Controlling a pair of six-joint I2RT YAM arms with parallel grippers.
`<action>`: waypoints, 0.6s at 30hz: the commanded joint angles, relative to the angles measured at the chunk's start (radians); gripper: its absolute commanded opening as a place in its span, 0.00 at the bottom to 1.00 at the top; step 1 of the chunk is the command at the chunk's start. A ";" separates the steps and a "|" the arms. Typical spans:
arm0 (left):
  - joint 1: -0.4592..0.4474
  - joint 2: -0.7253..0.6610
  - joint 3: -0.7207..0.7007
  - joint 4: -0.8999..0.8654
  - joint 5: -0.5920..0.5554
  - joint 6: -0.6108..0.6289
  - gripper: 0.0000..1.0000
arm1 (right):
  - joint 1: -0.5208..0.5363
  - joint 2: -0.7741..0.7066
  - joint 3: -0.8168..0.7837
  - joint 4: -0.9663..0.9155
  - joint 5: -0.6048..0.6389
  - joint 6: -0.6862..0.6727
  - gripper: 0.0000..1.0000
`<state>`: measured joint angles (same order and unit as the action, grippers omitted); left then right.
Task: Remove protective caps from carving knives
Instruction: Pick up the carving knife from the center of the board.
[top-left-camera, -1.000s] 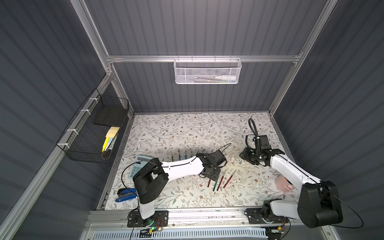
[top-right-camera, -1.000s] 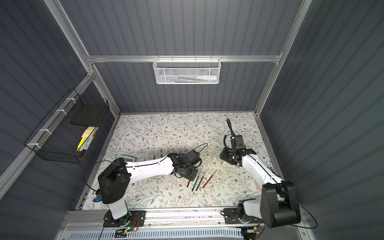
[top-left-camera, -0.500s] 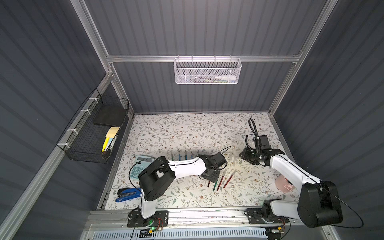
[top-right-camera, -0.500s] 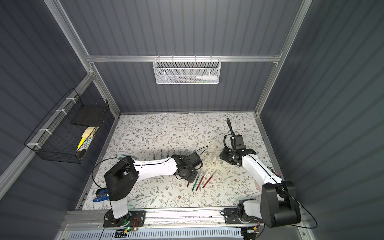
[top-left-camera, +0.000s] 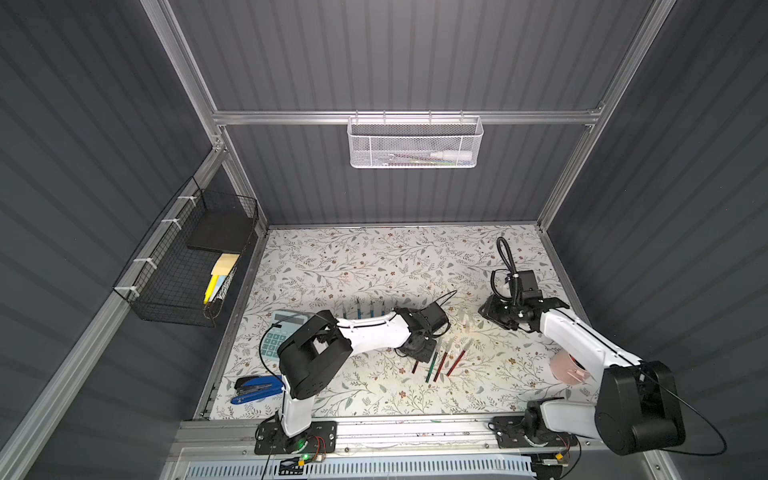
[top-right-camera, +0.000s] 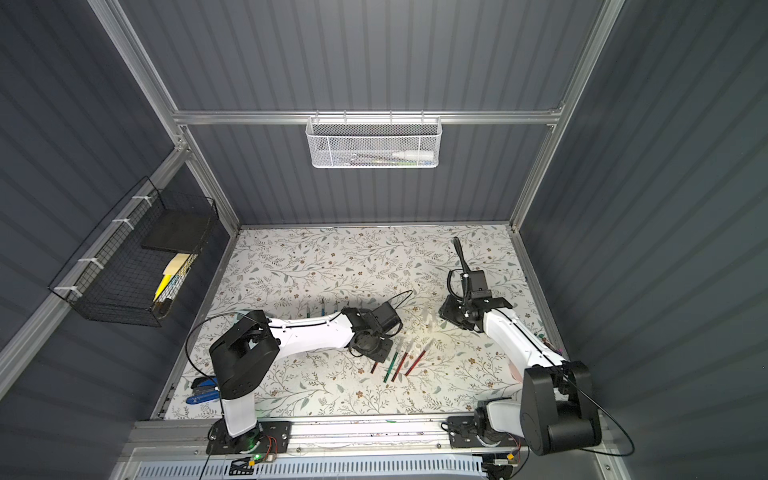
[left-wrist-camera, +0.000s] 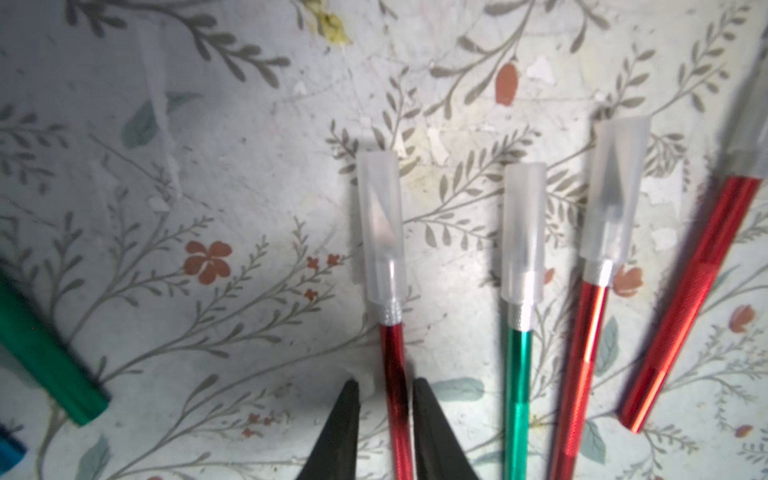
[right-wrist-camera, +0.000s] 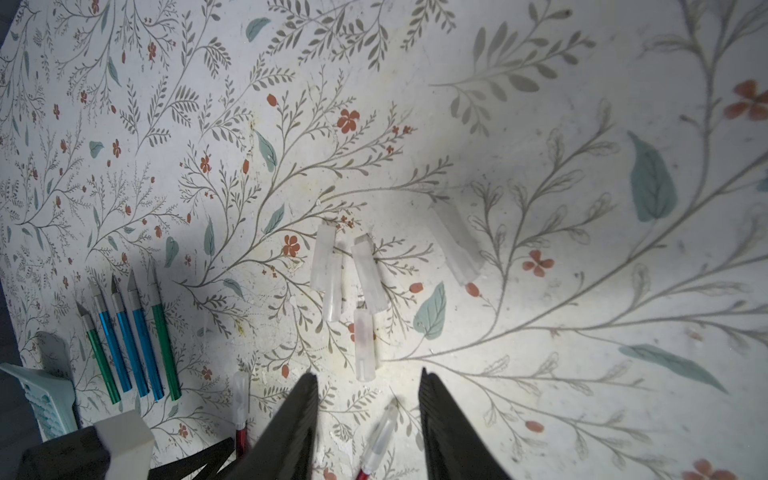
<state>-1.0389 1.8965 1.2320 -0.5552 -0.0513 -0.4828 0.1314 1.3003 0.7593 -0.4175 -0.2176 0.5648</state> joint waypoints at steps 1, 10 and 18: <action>0.007 0.026 -0.020 -0.010 0.016 -0.003 0.24 | -0.004 0.013 0.003 -0.012 -0.003 0.003 0.43; 0.013 0.029 -0.022 -0.012 0.015 0.000 0.14 | -0.003 0.018 0.008 -0.009 -0.001 0.003 0.43; 0.017 0.025 -0.011 -0.023 0.013 0.008 0.00 | -0.003 0.023 0.006 -0.009 -0.003 0.003 0.44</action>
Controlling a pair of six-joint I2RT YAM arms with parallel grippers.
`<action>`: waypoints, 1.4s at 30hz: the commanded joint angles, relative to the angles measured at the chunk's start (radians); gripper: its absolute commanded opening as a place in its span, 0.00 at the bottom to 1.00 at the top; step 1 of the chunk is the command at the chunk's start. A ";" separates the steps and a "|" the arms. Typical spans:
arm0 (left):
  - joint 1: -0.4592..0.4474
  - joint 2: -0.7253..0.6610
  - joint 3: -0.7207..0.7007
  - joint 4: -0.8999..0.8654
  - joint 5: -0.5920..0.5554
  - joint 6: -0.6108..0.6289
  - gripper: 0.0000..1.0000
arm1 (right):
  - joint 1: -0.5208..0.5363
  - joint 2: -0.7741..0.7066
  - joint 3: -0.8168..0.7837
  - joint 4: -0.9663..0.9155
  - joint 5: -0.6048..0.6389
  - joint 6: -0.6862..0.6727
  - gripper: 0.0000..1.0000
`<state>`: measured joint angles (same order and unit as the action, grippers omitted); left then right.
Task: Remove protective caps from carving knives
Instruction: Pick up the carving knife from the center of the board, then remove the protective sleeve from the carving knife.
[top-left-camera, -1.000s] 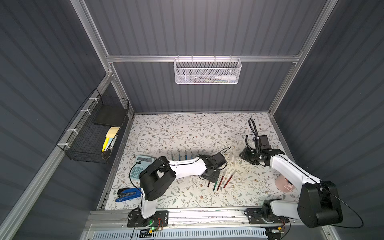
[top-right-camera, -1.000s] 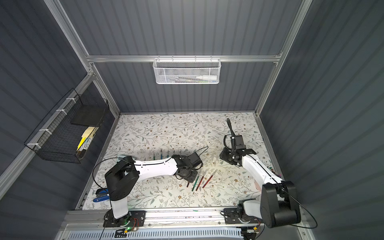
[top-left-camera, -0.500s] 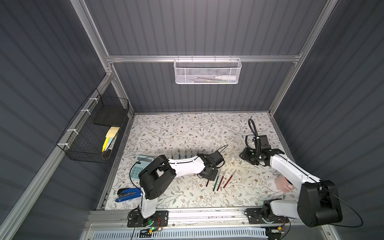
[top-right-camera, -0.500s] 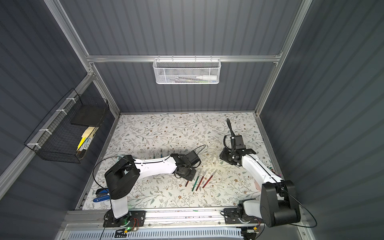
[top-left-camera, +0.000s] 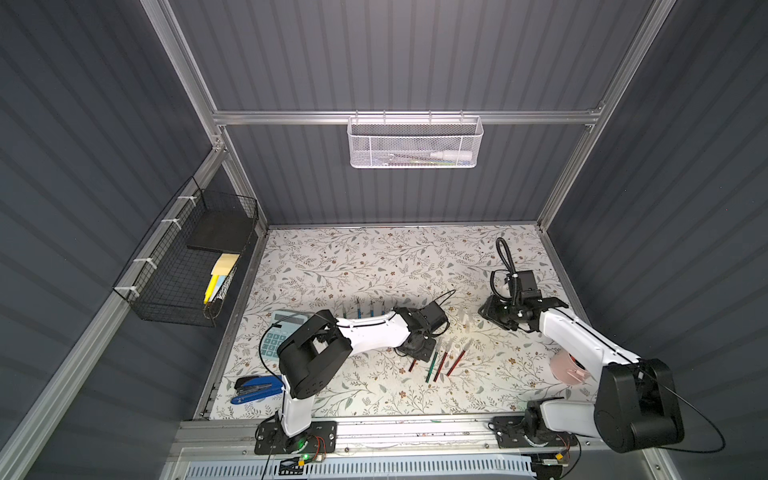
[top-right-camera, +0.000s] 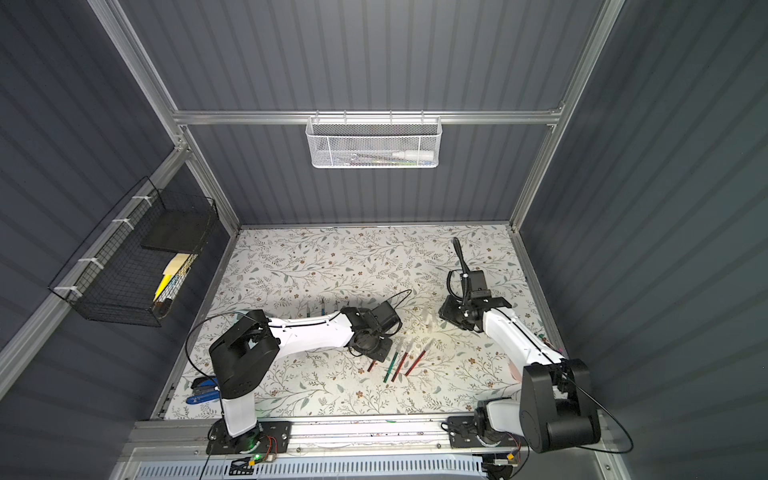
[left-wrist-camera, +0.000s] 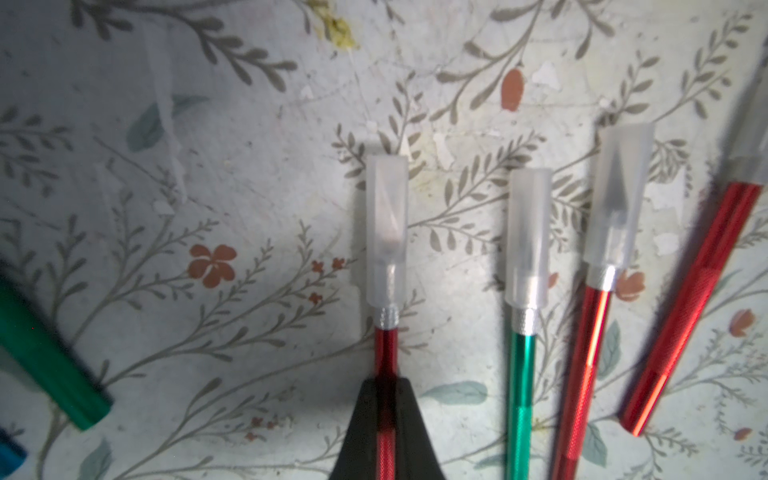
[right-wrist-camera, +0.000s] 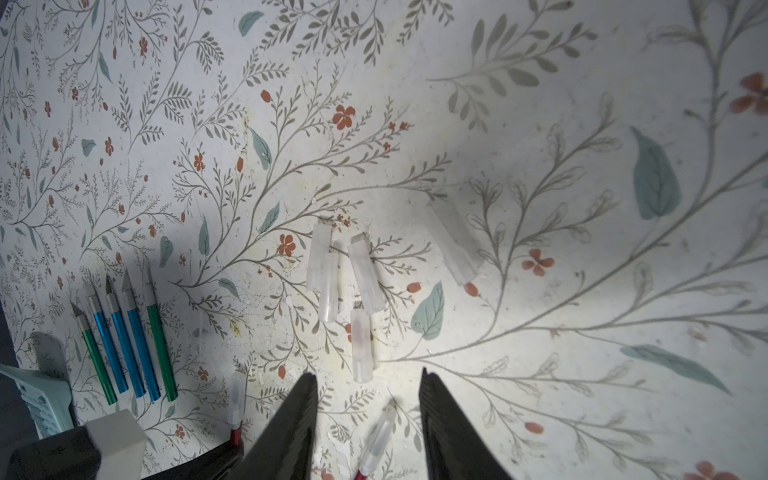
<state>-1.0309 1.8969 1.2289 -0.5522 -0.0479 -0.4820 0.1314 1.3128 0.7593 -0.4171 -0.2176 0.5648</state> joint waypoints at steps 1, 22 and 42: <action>0.012 0.021 -0.007 -0.028 0.009 0.009 0.00 | -0.004 0.009 0.007 -0.011 -0.001 0.002 0.43; 0.124 -0.156 0.041 0.058 0.159 0.106 0.00 | 0.004 -0.093 -0.013 0.192 -0.333 0.093 0.66; 0.128 -0.219 0.060 0.078 0.232 0.122 0.00 | 0.226 0.029 0.054 0.304 -0.296 0.203 0.57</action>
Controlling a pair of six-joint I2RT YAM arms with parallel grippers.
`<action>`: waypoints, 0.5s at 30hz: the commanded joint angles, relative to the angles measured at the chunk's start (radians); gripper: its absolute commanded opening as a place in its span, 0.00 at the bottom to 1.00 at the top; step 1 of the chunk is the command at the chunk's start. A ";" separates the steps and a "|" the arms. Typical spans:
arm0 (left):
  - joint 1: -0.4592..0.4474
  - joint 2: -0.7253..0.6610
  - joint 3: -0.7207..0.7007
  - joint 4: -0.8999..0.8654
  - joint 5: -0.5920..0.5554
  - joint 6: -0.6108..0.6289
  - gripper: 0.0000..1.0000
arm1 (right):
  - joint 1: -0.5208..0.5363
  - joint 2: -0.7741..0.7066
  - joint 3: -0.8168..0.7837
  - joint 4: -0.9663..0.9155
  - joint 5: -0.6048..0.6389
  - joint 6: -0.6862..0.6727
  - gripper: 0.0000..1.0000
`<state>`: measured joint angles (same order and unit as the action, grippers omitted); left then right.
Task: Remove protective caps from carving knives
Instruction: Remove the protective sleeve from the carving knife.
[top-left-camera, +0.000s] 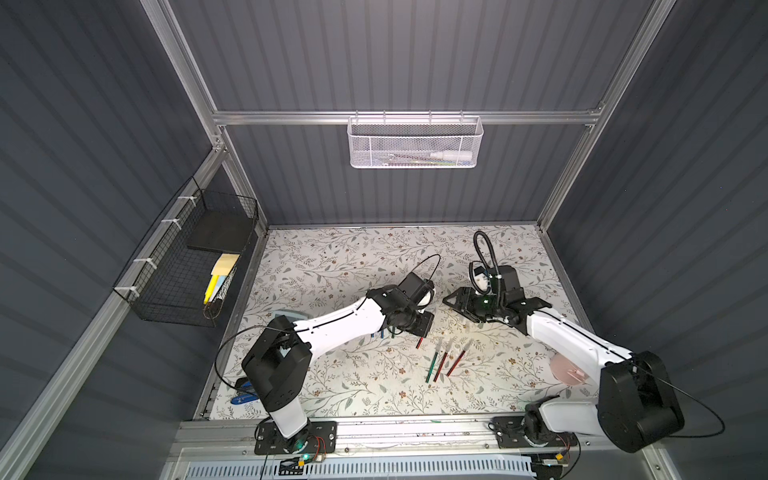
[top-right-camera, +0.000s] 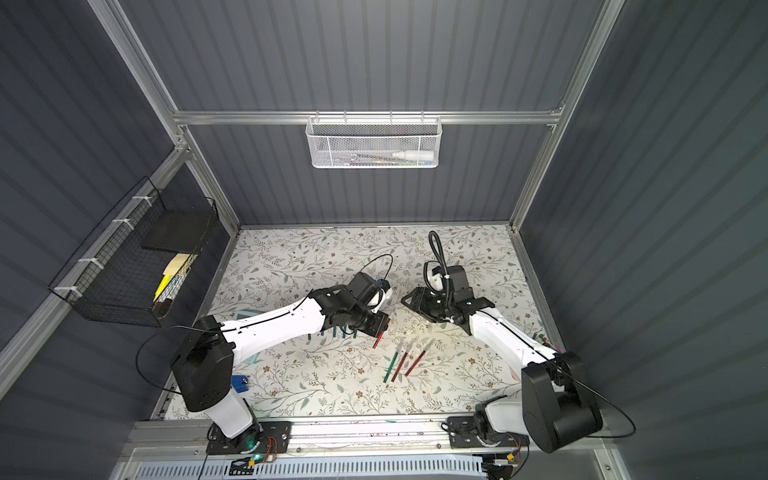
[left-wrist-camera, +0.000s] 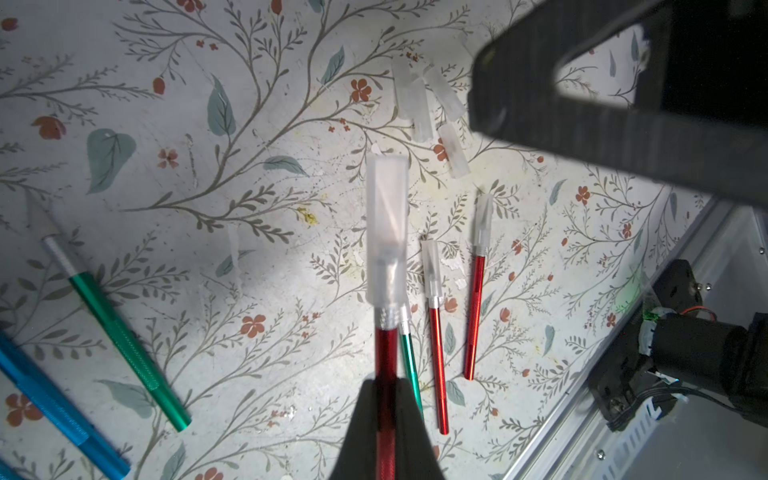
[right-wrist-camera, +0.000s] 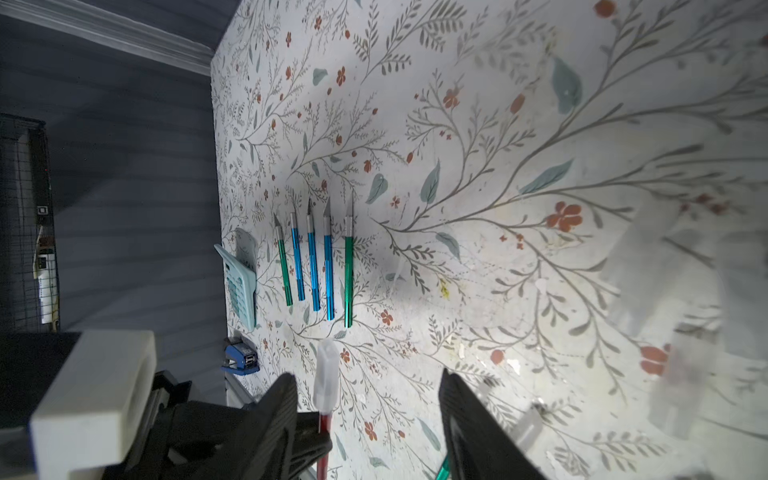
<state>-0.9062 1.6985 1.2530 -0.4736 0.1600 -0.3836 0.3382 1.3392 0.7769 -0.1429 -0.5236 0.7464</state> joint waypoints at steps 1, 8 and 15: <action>0.004 -0.018 0.039 -0.002 0.027 0.024 0.00 | 0.027 0.004 0.040 0.032 0.013 0.024 0.57; 0.005 -0.005 0.054 -0.015 0.037 0.031 0.00 | 0.065 0.021 0.045 0.039 0.028 0.036 0.54; 0.007 0.000 0.068 -0.016 0.045 0.025 0.00 | 0.092 0.022 0.041 0.046 0.050 0.045 0.54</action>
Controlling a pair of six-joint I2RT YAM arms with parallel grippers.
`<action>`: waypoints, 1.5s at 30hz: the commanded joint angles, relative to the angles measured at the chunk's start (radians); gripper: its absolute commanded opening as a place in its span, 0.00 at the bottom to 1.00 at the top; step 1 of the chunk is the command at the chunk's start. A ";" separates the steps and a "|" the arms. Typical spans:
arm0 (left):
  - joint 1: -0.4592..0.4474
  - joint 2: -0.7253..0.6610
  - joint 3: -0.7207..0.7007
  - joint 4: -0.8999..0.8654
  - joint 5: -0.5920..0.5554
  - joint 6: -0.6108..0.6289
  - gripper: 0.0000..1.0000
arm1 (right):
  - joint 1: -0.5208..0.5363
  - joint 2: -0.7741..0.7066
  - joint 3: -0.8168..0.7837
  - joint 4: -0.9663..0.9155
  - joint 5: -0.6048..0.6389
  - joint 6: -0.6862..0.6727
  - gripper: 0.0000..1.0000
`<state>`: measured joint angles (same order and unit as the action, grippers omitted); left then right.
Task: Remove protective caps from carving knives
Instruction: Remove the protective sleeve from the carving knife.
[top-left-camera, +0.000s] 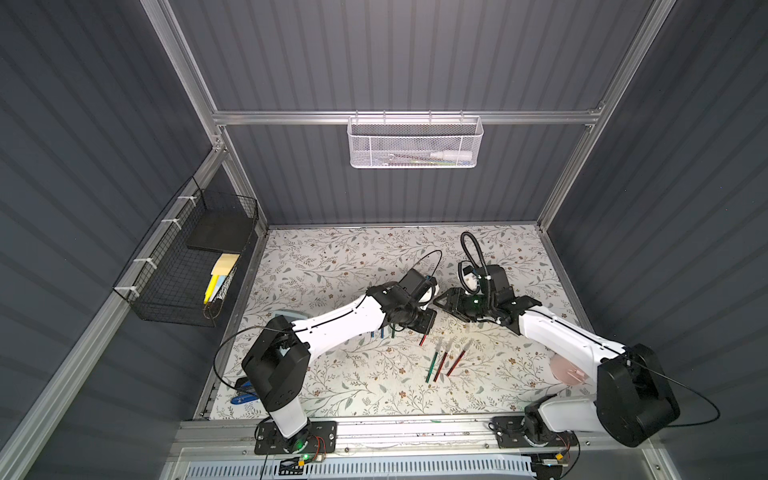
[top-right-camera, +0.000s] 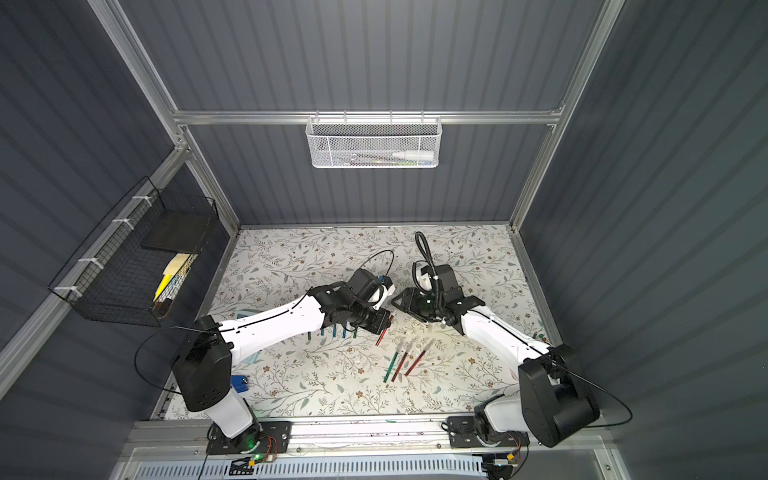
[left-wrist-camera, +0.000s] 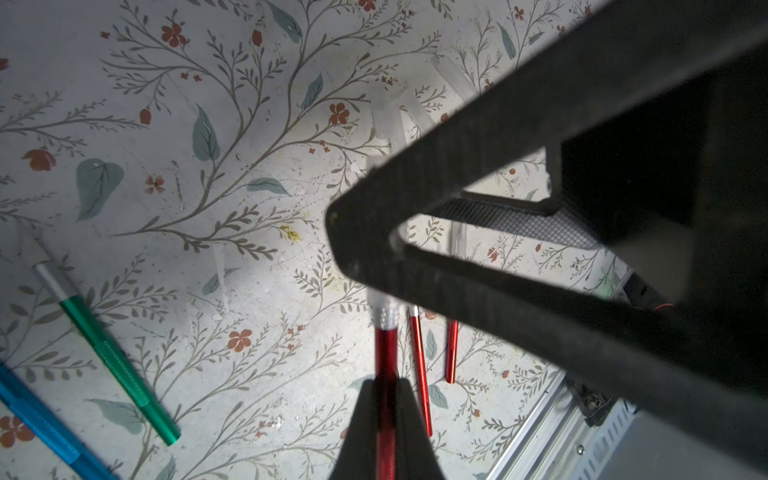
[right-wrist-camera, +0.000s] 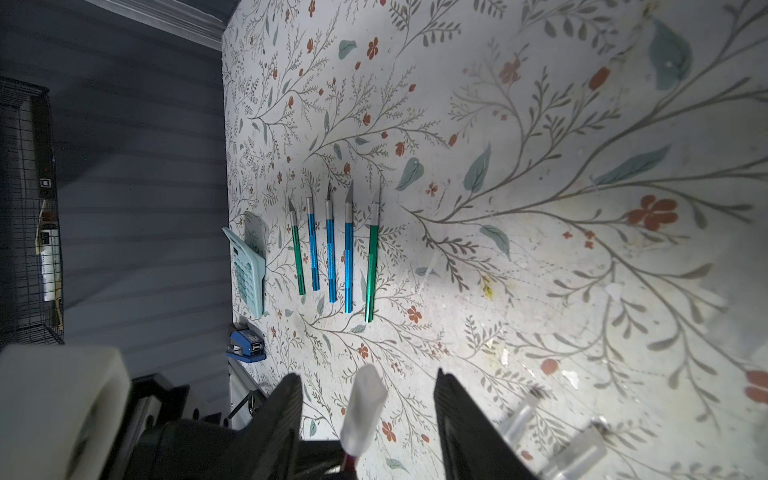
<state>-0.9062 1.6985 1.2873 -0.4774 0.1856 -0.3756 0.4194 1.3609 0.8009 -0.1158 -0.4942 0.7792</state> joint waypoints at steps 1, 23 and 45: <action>0.006 0.001 0.036 -0.014 0.020 0.016 0.00 | 0.014 0.002 0.017 0.021 0.022 0.013 0.54; 0.009 -0.003 0.039 -0.027 0.015 0.016 0.00 | 0.022 -0.015 0.015 0.053 0.044 0.028 0.49; 0.014 -0.001 0.028 -0.021 0.015 0.012 0.00 | 0.024 -0.016 0.016 0.041 0.057 0.028 0.18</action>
<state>-0.9001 1.6997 1.3121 -0.4858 0.1883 -0.3759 0.4397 1.3621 0.8013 -0.0738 -0.4484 0.8051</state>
